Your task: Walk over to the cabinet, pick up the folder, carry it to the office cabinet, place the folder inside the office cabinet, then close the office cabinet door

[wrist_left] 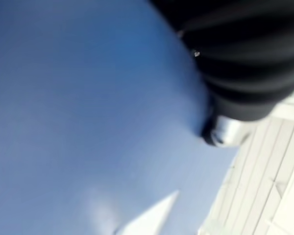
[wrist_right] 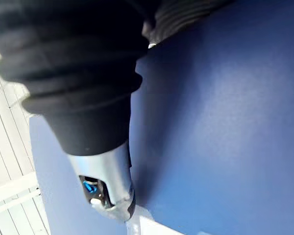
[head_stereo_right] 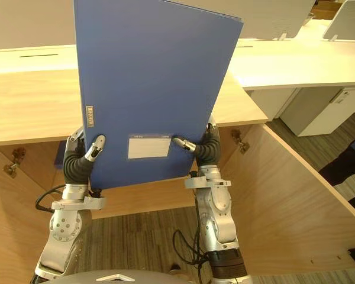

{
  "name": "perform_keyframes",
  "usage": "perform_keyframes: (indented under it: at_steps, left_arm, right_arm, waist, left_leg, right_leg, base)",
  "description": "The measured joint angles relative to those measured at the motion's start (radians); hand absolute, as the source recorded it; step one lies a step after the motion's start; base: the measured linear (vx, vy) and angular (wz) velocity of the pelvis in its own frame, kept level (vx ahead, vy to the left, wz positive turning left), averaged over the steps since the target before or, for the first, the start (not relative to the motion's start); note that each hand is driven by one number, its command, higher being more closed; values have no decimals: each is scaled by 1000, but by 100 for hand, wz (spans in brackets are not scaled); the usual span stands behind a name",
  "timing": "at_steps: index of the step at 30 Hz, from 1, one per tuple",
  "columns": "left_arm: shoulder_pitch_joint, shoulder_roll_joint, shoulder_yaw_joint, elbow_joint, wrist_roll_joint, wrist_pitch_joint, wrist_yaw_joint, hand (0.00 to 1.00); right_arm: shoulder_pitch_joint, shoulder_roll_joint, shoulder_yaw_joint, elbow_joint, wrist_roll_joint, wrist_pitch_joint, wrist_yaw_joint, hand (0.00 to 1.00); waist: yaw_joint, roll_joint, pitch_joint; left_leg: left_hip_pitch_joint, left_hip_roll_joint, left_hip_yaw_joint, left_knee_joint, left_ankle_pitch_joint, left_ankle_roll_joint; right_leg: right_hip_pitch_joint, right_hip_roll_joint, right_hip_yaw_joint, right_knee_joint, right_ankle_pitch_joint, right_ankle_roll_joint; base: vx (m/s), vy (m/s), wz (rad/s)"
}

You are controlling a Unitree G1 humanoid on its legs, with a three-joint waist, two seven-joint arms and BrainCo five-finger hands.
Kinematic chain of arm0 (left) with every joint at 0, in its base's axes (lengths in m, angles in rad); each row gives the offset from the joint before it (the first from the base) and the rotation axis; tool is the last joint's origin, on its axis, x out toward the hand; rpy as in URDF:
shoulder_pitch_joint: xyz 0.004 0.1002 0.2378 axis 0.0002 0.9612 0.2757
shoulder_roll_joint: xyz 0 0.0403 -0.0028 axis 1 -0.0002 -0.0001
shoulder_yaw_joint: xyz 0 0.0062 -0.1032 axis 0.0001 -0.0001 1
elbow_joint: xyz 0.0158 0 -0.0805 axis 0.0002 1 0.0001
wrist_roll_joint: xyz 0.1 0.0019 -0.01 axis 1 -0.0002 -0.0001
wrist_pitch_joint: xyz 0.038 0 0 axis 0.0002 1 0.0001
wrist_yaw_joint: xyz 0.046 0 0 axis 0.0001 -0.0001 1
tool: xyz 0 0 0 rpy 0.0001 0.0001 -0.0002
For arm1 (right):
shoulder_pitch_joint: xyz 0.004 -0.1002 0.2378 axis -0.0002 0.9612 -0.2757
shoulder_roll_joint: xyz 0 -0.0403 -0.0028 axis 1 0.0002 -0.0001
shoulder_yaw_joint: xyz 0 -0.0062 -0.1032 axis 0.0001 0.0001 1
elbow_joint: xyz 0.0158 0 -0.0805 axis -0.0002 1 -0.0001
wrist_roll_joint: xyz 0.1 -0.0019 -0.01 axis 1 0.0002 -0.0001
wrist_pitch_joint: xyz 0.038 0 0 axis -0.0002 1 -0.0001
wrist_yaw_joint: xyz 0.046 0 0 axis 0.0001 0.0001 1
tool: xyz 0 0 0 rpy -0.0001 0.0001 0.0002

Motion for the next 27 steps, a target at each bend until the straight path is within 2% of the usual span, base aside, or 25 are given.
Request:
perform_keyframes:
  at_steps: [5,6,18,21,27]
  left_arm:
    - [-1,10,8,0,-2,-2,-1,100]
    - [-1,10,8,0,-2,-2,-1,0]
    - [-10,3,66,2,0,-2,7,0]
    - [-10,-16,118,10,0,-2,18,0]
    - [-8,-50,316,129,2,0,70,0]
  right_arm:
    - [0,-4,1,4,7,18,30,100]
    - [0,-3,1,4,8,18,30,100]
    - [0,20,16,43,11,18,49,100]
    - [0,49,8,40,-7,18,44,100]
    - [0,73,-80,25,-123,18,9,100]
  waist:
    - [2,-14,-9]
    - [2,-16,-10]
    - [1,-15,-11]
    - [2,-15,-11]
    - [5,-15,-11]
  left_leg:
    - [-3,0,-1,0,0,0]
    - [-3,0,-1,0,0,0]
    - [-7,0,0,0,2,0]
    - [-8,0,-1,0,2,0]
    - [-3,0,-6,0,3,0]
  right_leg:
    - [-2,0,0,-1,0,0]
    - [-3,0,0,-1,0,-1]
    - [-7,0,0,-1,2,-3]
    - [-7,0,0,-1,2,-3]
    - [1,0,-4,-3,2,-3]
  base:
    - [-6,-4,0]
    - [0,0,0]
    - [0,0,0]
    - [0,0,0]
    - [0,0,1]
